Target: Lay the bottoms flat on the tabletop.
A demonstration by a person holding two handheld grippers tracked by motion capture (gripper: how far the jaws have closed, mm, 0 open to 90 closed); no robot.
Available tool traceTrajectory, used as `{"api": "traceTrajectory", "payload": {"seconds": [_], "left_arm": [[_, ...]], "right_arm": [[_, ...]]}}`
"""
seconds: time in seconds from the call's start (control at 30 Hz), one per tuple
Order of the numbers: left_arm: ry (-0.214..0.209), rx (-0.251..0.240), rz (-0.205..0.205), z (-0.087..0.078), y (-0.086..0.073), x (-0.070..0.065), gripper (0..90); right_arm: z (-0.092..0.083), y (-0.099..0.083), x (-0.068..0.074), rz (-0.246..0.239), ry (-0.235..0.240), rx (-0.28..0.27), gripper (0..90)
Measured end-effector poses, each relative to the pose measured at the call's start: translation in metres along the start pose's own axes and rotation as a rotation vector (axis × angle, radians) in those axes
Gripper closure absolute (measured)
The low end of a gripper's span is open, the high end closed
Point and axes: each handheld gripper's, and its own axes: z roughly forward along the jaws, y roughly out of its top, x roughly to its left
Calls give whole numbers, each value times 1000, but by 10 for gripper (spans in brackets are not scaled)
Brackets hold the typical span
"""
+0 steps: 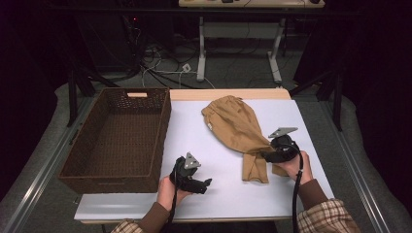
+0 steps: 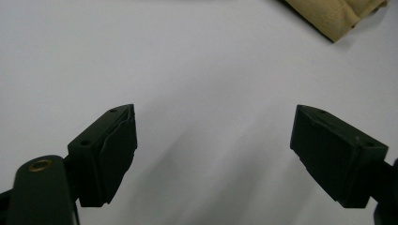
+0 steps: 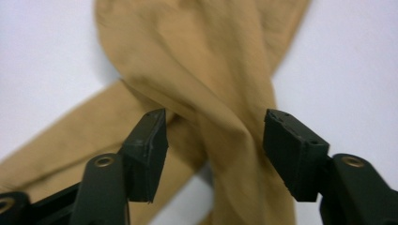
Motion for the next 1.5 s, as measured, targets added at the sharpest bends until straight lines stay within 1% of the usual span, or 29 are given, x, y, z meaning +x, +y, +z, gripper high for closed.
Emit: {"api": "traceTrajectory", "payload": {"seconds": [0.07, 0.1, 0.13, 0.17, 0.23, 0.3, 0.37, 0.43, 0.5, 0.6, 0.63, 0.7, 0.77, 0.83, 0.93, 1.0, 1.07, 1.17, 1.2, 1.23, 1.37, 1.47, 1.5], "left_arm": [[0, 1, -2, 0, 0, 0, 149], [0, 2, -1, 0, 0, 0, 150], [0, 1, -2, 0, 0, 0, 149], [0, 2, 0, 0, 0, 0, 150], [-2, 2, 1, 1, 0, 0, 150], [-2, 3, 3, 1, 0, 0, 149], [-3, 5, 3, 2, 0, 0, 149], [-3, 4, 2, 1, 0, 0, 149], [-3, 5, 1, 2, 0, 0, 149], [-3, 5, 0, 2, 0, 0, 149], [-4, 4, 0, 1, 0, 0, 150], [-3, 3, 2, 1, 0, 0, 150], [-5, 2, 4, 1, 0, 0, 150], [-6, 1, 4, 1, 0, 0, 150], [-8, 1, 3, 1, 0, -1, 150], [-8, 2, 4, 1, 0, -1, 150], [-8, 2, 4, 1, 0, -1, 150], [-5, -1, 3, 0, 0, -1, 150], [-6, 0, 3, 1, 0, -1, 150], [-7, 2, 3, 1, 0, -1, 150], [-3, 9, 9, 2, 0, -2, 151], [-6, 16, 11, 6, 2, -5, 152], [-10, 17, 13, 8, 2, -7, 152]], "right_arm": [[2, 5, 6, -27, 1, -4, 360], [3, 8, 10, -46, 11, -6, 357], [5, 11, 14, -59, 14, -9, 357], [7, 14, 19, -84, 11, -3, 358], [12, 19, 27, -117, 16, 1, 371], [18, 25, 34, -145, 32, 8, 384], [24, 28, 41, -162, 45, 15, 384], [29, 30, 45, -186, 50, 33, 389], [34, 31, 47, -195, 52, 40, 446], [39, 31, 46, -200, 27, 44, 671], [40, 30, 45, -196, 24, 39, 744], [39, 28, 43, -188, 20, 27, 848], [37, 26, 40, -171, 5, 5, 878], [34, 25, 38, -164, -2, -8, 882], [27, 24, 33, -134, -9, -39, 882], [22, 24, 27, -104, -11, -66, 882], [17, 23, 21, -79, -31, -92, 882], [9, 19, 7, -24, -58, -124, 882], [7, 17, 3, -12, -64, -128, 883], [5, 15, -2, 11, -75, -132, 883], [-2, 9, -17, 61, -105, -151, 884], [-3, 5, -25, 87, -129, -148, 884], [-2, 4, -27, 97, -136, -139, 884]]}}
